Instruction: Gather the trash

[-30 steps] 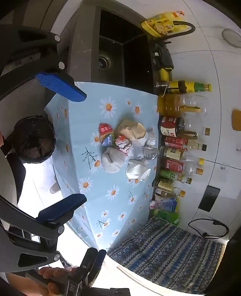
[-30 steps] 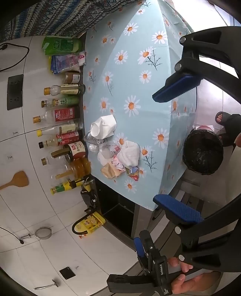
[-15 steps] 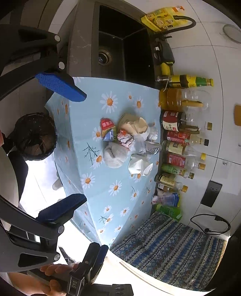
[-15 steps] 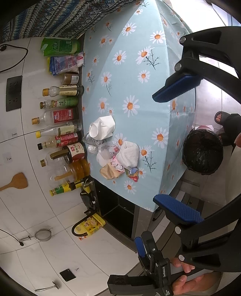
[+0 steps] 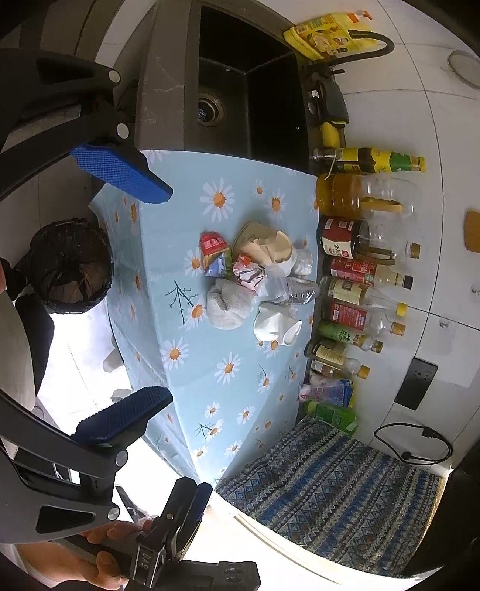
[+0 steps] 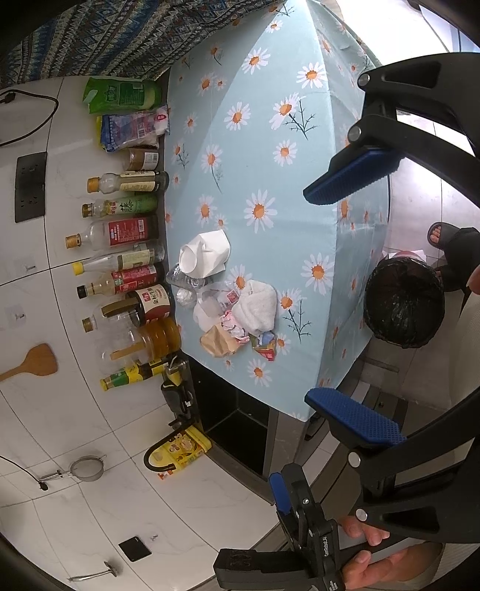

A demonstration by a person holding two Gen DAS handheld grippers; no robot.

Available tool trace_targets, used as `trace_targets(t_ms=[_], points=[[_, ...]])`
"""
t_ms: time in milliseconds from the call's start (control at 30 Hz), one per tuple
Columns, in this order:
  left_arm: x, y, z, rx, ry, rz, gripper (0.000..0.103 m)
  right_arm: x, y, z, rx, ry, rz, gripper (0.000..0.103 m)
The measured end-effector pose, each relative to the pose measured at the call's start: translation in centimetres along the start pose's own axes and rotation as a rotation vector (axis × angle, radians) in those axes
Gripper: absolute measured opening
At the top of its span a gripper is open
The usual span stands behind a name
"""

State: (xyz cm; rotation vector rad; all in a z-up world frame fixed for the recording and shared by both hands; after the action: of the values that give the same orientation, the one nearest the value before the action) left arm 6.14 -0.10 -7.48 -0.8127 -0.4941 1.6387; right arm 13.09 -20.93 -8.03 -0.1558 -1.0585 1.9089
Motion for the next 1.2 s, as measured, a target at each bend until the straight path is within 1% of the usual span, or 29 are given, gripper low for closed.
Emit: trace_targets(t_ms=[267,800,1033,1200], points=[[-0.4,0.4,0.4,0.008,0.022,-0.012,0.096,0.5,0.8,0.4,0.005,0.023,-0.015,0.098],[-0.3,0.9,0.6,0.02,0.041,-0.007,0.096,0.8,1.1,0.4,0.013,0.024,-0.02,0.098],[0.3,0.5,0.0,0.027,0.038,0.003,0.096,0.8,0.6,-0.7,0.029,0.023,-0.014,0.098],[1.1,0.1,-1.1,0.032,0.029,0.021,0.096,0.4,0.0,-2.0,0.044,0.021,-0.015,0.098]])
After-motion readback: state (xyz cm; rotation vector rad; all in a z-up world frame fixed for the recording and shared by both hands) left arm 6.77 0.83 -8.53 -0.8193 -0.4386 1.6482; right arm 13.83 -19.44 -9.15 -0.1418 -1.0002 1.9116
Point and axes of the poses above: each gripper's, at about its wrist camera, not at the fingertips, and z roughly against the way its jaws point, x to its left, y to its underside, the point moved 10 cm from there along -z, roughly the way its jaws point, and after that the axes turned 5 degrees about -x, right-handed, at the moved point
